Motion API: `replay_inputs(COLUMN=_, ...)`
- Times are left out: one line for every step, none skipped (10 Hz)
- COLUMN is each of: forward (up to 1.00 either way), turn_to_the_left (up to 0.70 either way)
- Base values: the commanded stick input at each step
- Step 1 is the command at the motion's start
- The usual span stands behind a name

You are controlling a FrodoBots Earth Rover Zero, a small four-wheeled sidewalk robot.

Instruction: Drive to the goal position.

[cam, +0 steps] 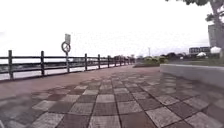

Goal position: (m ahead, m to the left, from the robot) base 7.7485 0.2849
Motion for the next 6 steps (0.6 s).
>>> replay_inputs(forward=1.0, turn_to_the_left=0.0)
replay_inputs(forward=1.0, turn_to_the_left=-0.06)
replay_inputs(forward=1.0, turn_to_the_left=-0.4)
replay_inputs(forward=1.0, turn_to_the_left=-0.4)
replay_inputs(forward=1.0, turn_to_the_left=-0.4)
replay_inputs(forward=1.0, turn_to_the_left=-0.25)
